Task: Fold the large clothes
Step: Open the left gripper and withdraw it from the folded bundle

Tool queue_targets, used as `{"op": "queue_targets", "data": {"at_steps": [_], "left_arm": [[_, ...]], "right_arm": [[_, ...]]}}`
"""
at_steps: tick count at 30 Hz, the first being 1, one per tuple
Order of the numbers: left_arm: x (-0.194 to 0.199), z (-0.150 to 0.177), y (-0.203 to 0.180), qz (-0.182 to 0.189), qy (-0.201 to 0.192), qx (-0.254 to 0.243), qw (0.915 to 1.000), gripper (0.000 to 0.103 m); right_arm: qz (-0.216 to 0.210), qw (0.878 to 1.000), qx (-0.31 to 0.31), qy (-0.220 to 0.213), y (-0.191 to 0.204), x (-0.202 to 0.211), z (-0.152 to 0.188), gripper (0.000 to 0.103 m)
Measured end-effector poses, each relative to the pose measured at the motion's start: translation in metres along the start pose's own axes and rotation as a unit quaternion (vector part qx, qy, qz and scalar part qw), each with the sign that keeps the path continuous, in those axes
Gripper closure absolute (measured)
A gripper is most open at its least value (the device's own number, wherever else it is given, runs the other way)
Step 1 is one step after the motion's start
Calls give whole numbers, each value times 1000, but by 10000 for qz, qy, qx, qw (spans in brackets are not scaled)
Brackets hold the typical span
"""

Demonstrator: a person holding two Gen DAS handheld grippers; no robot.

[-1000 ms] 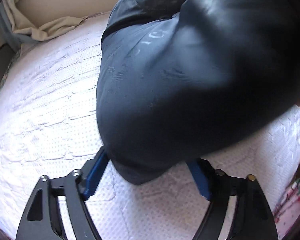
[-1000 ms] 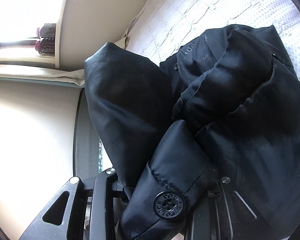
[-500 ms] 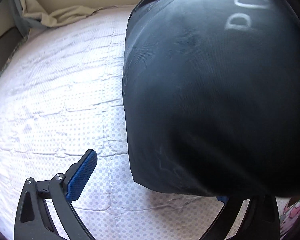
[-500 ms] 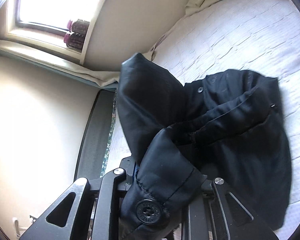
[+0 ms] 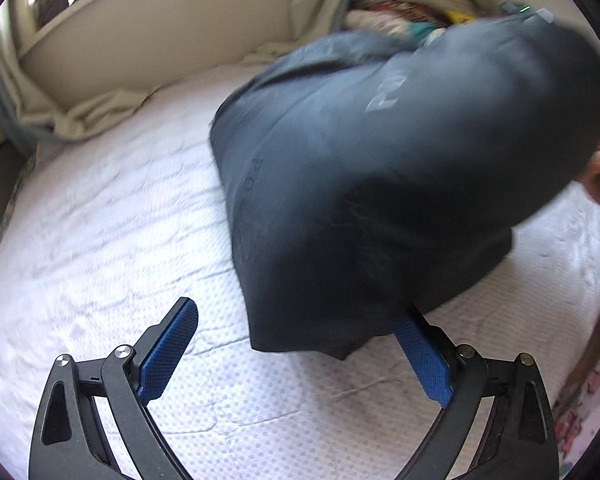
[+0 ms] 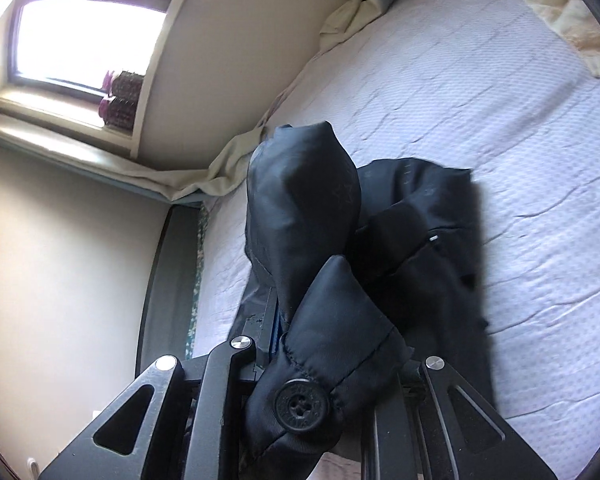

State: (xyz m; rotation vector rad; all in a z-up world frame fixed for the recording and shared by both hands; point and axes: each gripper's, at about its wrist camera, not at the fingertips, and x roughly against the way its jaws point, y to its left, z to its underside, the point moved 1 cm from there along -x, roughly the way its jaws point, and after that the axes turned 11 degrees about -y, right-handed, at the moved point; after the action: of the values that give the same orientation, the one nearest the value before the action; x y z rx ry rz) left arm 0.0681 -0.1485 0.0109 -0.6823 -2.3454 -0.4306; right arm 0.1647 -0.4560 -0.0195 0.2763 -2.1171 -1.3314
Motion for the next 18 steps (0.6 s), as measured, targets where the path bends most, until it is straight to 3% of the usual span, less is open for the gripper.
{"op": "queue_targets", "data": {"at_steps": [4, 9, 13, 15, 18], "left_arm": [[33, -10, -15, 426, -360, -93, 9984, 4], [46, -40, 8, 648, -830, 397, 9937, 4], [15, -51, 40, 756, -667, 869, 9911, 7], [-4, -55, 47, 962, -466, 1021, 9890, 15], [-23, -52, 35, 1247, -187, 946, 9875, 23]], "right_arm": [[81, 9999, -142, -22, -12, 0, -5, 91], [144, 9995, -293, -36, -36, -1, -10, 91], [143, 9992, -365, -60, -56, -1, -16, 91], [147, 9991, -385, -28, -66, -2, -17, 92], [198, 9989, -424, 28, -78, -5, -17, 92]]}}
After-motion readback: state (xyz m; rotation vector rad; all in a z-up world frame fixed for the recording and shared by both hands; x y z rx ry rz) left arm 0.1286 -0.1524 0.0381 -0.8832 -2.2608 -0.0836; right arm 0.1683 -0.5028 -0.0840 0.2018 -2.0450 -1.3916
